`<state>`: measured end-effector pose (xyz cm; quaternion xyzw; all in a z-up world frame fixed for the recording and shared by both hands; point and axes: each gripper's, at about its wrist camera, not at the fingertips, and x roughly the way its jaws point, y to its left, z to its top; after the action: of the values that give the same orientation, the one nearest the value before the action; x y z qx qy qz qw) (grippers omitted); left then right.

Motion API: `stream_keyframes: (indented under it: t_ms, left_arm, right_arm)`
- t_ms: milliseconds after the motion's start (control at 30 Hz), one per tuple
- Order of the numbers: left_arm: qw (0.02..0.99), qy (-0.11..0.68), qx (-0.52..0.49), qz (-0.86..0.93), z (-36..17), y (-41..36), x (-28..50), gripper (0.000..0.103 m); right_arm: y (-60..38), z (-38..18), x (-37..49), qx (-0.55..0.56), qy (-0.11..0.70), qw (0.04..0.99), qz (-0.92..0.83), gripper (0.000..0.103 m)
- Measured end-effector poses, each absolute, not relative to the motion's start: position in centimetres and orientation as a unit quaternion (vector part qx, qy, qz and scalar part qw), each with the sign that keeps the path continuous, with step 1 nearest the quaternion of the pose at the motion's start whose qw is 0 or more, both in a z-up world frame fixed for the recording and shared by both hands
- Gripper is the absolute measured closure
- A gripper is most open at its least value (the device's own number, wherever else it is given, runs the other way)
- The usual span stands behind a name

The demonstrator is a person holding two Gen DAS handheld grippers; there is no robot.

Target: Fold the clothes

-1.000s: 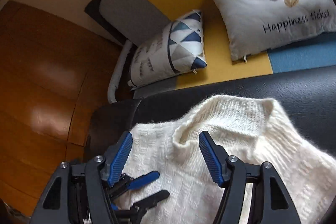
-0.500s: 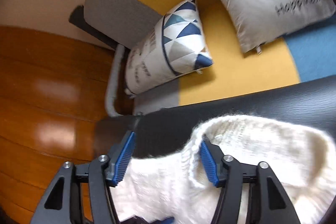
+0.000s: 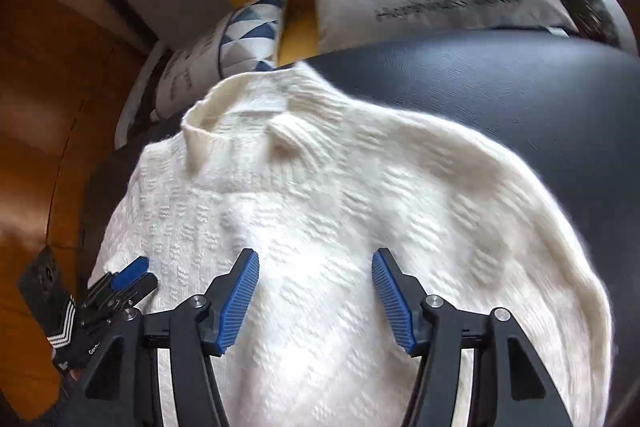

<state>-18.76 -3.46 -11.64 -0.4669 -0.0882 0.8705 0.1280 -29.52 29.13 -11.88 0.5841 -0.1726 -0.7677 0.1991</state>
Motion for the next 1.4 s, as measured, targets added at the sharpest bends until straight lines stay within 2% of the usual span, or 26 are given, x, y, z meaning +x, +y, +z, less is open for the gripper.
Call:
stream_keyframes:
  t_ms: [67,200,300,433,633,700,767,833,867,900,933,967,1000,1067,1233,1300,1400]
  left_arm:
    - [0.128,-0.097,-0.46,0.874,-10.3,-3.8,-16.9,0.06]
    - [0.153,-0.095,-0.45,0.875,-9.2,-3.2,-12.4,0.058]
    - [0.171,-0.093,-0.457,0.868,-9.4,-2.1,-9.0,0.056]
    - [0.188,-0.1,-0.481,0.851,-10.4,-0.1,-6.2,0.056]
    - [0.194,-0.06,-0.504,0.84,-11.5,2.4,-3.4,0.055]
    - [0.195,-0.04,-0.506,0.839,-11.7,3.0,-2.8,0.055]
    - [0.194,-0.025,-0.511,0.837,-12.2,3.2,-2.5,0.052]
    - [0.196,-0.012,-0.507,0.84,-12.6,3.3,-2.0,0.051]
    - [0.197,-0.003,-0.504,0.841,-12.6,3.4,-1.9,0.049]
    - [0.198,0.006,-0.503,0.841,-12.6,3.6,-1.8,0.049]
    - [0.198,0.013,-0.502,0.842,-12.6,3.7,-1.7,0.049]
    - [0.197,0.018,-0.502,0.842,-12.6,3.8,-1.6,0.048]
    - [0.195,0.021,-0.503,0.842,-12.5,3.9,-1.6,0.048]
    - [0.197,0.009,-0.503,0.841,-11.9,3.8,-1.6,0.048]
    - [0.265,0.002,-0.462,0.846,-8.3,5.5,0.4,0.048]
    - [0.304,0.03,-0.446,0.841,-6.8,7.6,1.2,0.045]
    - [0.342,0.073,-0.433,0.83,-5.9,11.0,1.9,0.043]
  right_arm:
    - [31.9,-9.9,-26.7,0.554,-0.206,0.213,-0.778,0.04]
    - [39.6,-7.0,-18.3,0.508,-0.237,0.141,-0.816,0.039]
    - [45.3,-6.3,-11.6,0.501,-0.203,0.03,-0.841,0.039]
    - [49.8,-8.0,-6.0,0.522,-0.158,-0.099,-0.832,0.039]
    - [49.9,-11.2,-5.9,0.522,-0.136,-0.153,-0.828,0.039]
    - [49.0,-12.2,-6.4,0.519,-0.094,-0.181,-0.83,0.033]
    - [48.1,-12.9,-6.5,0.511,-0.051,-0.205,-0.833,0.02]
    - [48.3,-13.0,-6.0,0.504,-0.057,-0.195,-0.84,0.024]
    - [48.6,-13.0,-5.9,0.502,-0.066,-0.183,-0.843,0.032]
    - [48.9,-12.9,-5.8,0.5,-0.074,-0.171,-0.846,0.036]
    - [48.8,-12.7,-5.9,0.498,-0.066,-0.161,-0.849,0.049]
    - [48.3,-12.5,-6.2,0.498,-0.044,-0.154,-0.852,0.068]
    - [47.7,-12.1,-6.7,0.499,-0.014,-0.149,-0.854,0.075]
    - [47.3,-10.3,-7.7,0.482,0.045,-0.16,-0.861,0.077]
    - [49.7,-4.9,-10.3,0.426,0.081,-0.218,-0.874,0.077]
    - [50.8,-5.1,-12.0,0.451,0.077,-0.226,-0.86,0.072]
    - [51.5,-5.4,-11.7,0.47,0.019,-0.191,-0.861,0.071]
